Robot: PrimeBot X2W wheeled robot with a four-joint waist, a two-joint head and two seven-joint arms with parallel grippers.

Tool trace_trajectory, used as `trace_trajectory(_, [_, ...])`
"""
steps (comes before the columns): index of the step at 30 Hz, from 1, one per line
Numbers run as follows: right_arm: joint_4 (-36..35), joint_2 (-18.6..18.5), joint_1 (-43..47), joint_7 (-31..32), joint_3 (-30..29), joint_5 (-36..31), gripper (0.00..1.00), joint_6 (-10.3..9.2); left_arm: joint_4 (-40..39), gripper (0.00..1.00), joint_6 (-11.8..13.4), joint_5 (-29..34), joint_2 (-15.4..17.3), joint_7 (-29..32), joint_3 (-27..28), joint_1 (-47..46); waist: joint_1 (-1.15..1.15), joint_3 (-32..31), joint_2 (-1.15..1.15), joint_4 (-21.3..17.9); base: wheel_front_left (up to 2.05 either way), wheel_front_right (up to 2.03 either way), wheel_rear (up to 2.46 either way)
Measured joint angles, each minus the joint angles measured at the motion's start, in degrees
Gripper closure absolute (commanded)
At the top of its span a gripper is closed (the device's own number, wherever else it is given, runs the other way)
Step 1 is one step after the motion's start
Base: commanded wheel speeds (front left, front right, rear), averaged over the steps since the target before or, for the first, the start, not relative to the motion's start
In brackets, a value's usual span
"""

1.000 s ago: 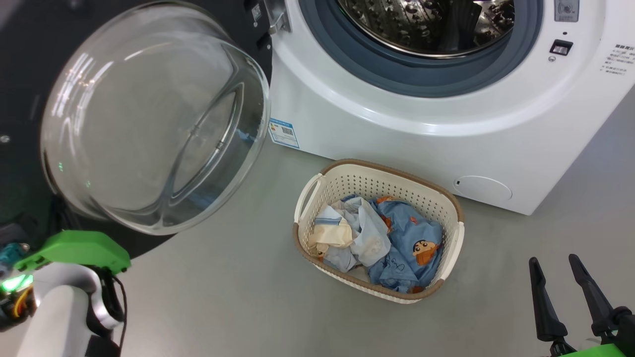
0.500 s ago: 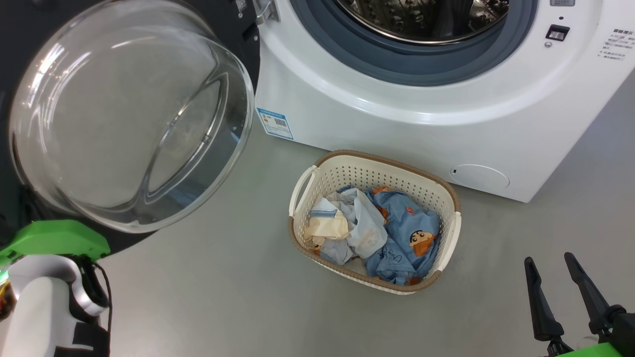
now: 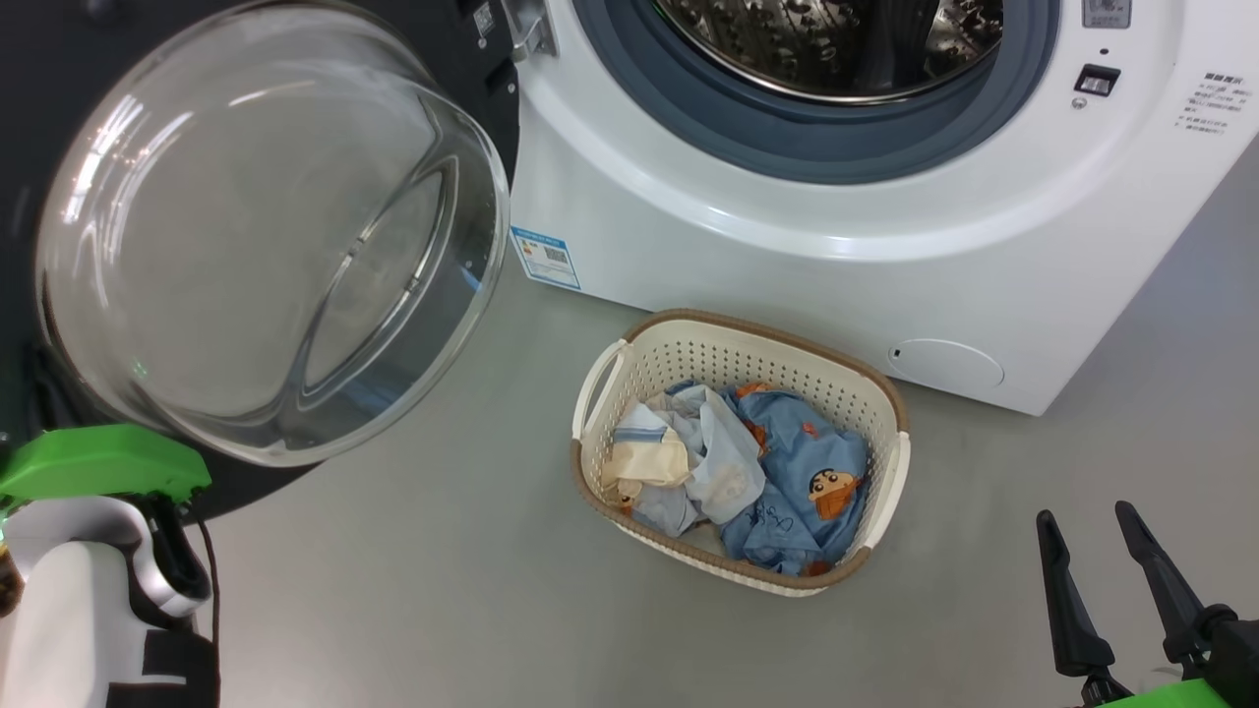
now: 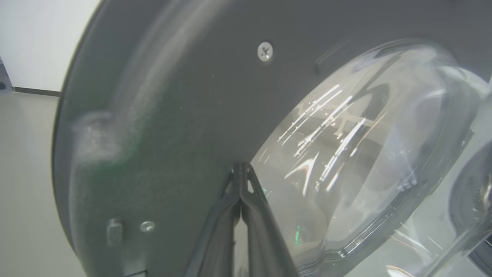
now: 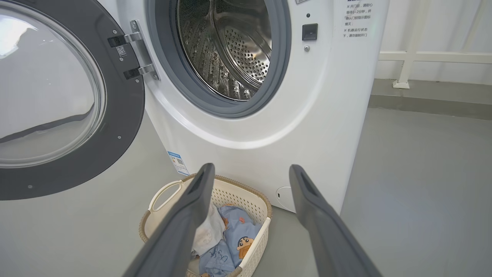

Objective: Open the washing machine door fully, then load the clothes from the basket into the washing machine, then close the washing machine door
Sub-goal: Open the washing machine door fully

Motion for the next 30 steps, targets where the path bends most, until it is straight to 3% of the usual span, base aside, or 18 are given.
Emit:
trace_trajectory(9, [0.24, 0.94, 0.04, 0.0, 0.3, 0.14, 0.0, 0.0, -10.27, 1.0, -4.2, 0.59, -1.13, -0.01, -0.76, 3.62, 0.0, -3.01, 0.0, -0.17, 0.0, 0.0, 0.0])
trace_trajectory(10, [0.22, 0.97, 0.04, 0.0, 0.33, 0.18, 0.0, 0.0, -11.65, 0.95, -4.6, 0.59, -1.24, -0.01, -1.23, 4.01, 0.0, -3.34, 0.0, -0.33, 0.0, 0.0, 0.0])
trace_trajectory(11, [0.22, 0.97, 0.04, 0.0, 0.33, 0.18, 0.0, 0.0, -11.65, 0.75, -4.6, 0.59, -1.24, -0.01, -1.23, 4.01, 0.0, -3.34, 0.0, -0.33, 0.0, 0.0, 0.0])
trace_trajectory(15, [0.02, 1.05, 0.24, 0.0, 0.32, 0.25, 0.0, 0.0, -17.05, 0.41, -6.17, 0.57, -1.55, 0.0, -3.88, 5.78, 0.0, -4.38, 0.0, -1.46, 0.0, 0.0, 0.0])
trace_trajectory(16, [0.0, 1.09, 0.24, 0.0, 0.32, 0.25, 0.0, 0.0, -18.31, 0.15, -6.42, 0.55, -1.64, 0.01, -4.47, 6.26, 0.0, -4.58, 0.0, -1.8, 0.0, 0.0, 0.0])
trace_trajectory(17, [-0.04, 1.11, 0.24, 0.0, 0.33, 0.25, 0.0, 0.0, -19.59, 0.0, -6.46, 0.54, -1.7, 0.1, -5.04, 6.81, 0.0, -4.77, 0.0, -2.21, 0.0, 0.0, 0.0])
trace_trajectory(23, [-0.82, 1.29, 0.23, 0.0, 0.27, 0.25, 0.0, 0.0, -25.6, 0.0, -7.53, 0.21, -1.74, 1.38, -7.59, 10.18, 0.0, -5.42, 0.0, -5.18, 0.0, 0.0, 0.0])
trace_trajectory(30, [-1.6, 1.65, 0.23, 0.0, 0.27, 0.15, 0.0, 0.0, -27.38, 0.0, -10.56, -0.4, -1.27, 1.6, -9.27, 15.0, 0.0, -5.71, 0.0, -9.55, 0.0, 0.0, 0.0])
